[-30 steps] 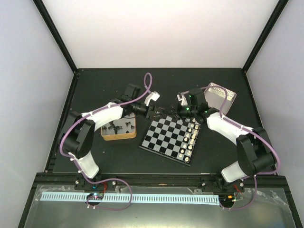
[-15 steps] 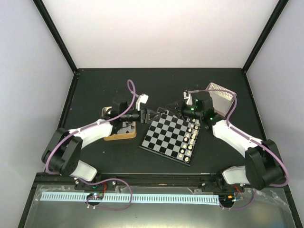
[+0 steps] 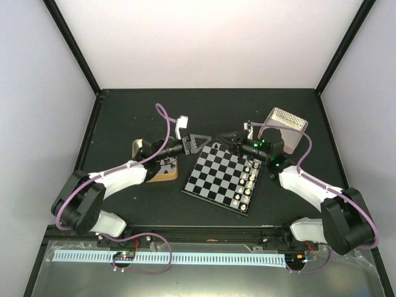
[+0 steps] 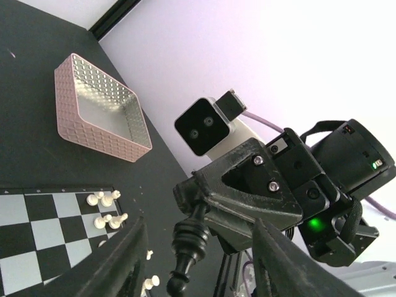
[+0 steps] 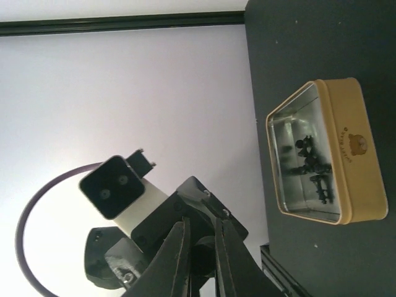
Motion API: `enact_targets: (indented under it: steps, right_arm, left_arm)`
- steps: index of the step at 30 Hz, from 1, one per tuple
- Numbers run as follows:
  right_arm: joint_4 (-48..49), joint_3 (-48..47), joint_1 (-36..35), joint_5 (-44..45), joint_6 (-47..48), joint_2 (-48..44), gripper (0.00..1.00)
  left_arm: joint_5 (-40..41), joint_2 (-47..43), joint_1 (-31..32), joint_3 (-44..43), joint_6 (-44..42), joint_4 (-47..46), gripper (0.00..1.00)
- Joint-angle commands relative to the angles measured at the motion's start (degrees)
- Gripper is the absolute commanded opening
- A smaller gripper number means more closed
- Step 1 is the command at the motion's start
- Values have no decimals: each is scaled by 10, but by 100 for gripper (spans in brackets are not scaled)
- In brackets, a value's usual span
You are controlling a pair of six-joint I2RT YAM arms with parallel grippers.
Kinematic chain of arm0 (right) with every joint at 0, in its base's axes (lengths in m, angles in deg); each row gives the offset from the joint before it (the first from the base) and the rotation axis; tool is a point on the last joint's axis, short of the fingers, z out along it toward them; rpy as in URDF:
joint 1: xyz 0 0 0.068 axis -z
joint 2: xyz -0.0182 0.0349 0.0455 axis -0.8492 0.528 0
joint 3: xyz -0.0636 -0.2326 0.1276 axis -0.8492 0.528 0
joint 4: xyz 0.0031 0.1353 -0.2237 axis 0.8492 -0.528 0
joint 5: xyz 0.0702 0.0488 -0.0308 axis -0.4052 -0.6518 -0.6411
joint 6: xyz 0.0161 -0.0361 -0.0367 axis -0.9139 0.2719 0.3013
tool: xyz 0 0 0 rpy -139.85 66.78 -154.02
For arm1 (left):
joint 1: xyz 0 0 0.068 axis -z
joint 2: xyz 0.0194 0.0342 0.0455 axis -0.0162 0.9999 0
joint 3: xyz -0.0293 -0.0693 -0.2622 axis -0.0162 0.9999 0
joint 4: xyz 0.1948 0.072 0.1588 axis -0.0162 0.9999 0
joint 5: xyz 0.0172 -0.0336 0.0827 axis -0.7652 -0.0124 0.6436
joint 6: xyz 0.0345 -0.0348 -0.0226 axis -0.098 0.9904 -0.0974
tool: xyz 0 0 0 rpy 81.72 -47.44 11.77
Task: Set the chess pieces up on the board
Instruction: Place the chess piece on the chessboard.
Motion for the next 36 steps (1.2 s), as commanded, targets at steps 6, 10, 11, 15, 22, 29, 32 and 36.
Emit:
enact_targets:
  steps: [6,10,11,15,22,29,32,36]
  right_arm:
    - [83,15,0,22,-63,-18,7]
    - [96,20,0,26,-72,-13,7]
    - [96,21,0,26,-72,-12,7]
    - [96,22,0,29,-71,-12,7]
    - [83,22,0,23,-57,-12,7]
    - [-55,-1,13,63,64,-45,7]
    - [-199,-29,23,126,179,-79,7]
    - [-339,-49,23,222,292,-126,7]
  left_arm:
    - [31,-17,14,16,35,-54,38]
    - [31,-15,17,19,37,-58,32]
    - [31,-15,17,19,37,-59,31]
    - [32,-15,19,20,36,-60,20]
    - [45,-19,19,13,23,-56,2]
    - [59,-48,19,2,-40,76,2]
    - [87,-51,22,-51,-152,290,2]
    - [160,10,44,-151,-277,556,2]
